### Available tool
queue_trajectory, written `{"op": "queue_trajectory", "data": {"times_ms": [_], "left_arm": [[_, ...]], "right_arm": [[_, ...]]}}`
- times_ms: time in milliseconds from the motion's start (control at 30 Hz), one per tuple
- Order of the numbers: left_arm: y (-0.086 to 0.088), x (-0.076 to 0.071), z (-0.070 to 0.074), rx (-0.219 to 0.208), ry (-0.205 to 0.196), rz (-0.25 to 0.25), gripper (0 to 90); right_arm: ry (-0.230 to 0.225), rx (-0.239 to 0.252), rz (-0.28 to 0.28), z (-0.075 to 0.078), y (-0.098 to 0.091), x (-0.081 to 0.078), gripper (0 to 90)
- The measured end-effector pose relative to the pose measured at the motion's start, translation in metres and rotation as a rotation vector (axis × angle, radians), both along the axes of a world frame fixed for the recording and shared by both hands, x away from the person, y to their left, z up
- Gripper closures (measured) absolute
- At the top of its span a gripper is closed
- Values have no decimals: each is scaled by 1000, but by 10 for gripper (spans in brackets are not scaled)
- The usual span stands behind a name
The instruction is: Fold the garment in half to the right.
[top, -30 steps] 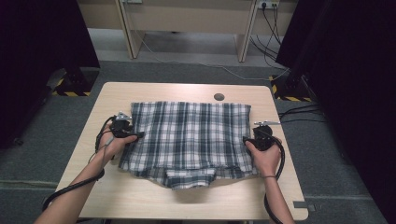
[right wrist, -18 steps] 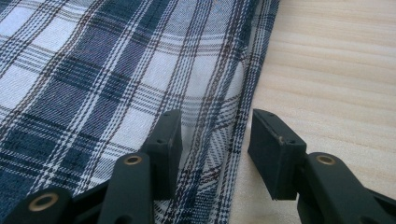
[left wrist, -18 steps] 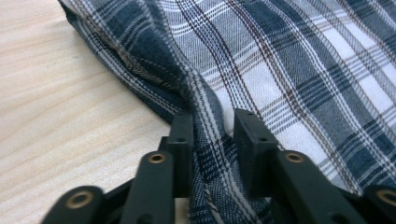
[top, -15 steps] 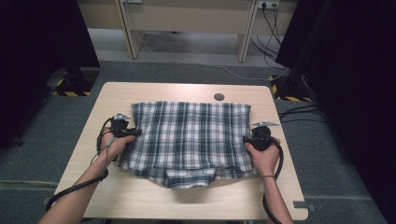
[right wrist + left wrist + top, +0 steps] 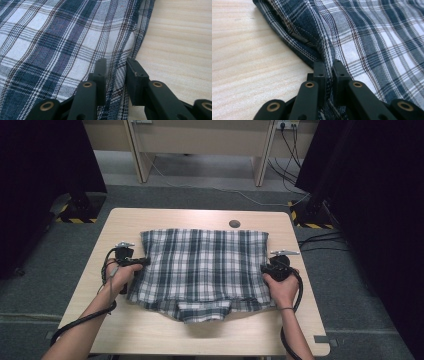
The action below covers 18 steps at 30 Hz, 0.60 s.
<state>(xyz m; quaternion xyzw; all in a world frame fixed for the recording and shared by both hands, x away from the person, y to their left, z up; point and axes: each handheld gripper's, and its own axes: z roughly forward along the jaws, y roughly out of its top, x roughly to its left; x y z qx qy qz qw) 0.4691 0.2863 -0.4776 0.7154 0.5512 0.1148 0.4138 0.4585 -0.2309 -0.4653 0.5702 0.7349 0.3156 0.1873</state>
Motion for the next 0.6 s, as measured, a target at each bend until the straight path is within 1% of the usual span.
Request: {"op": "queue_trajectory", "data": {"times_ms": [167, 333, 500, 600], "left_arm": [[0, -2, 8, -15, -18, 1, 835], [-1, -3, 18, -31, -42, -2, 836], [-2, -3, 28, -36, -61, -9, 836], [-3, -3, 33, -37, -63, -11, 836]], "right_arm": [[1, 0, -4, 0, 1, 0, 722], [5, 3, -8, 0, 2, 0, 734], [5, 1, -10, 0, 3, 1, 748], [4, 2, -15, 0, 4, 1, 764]]}}
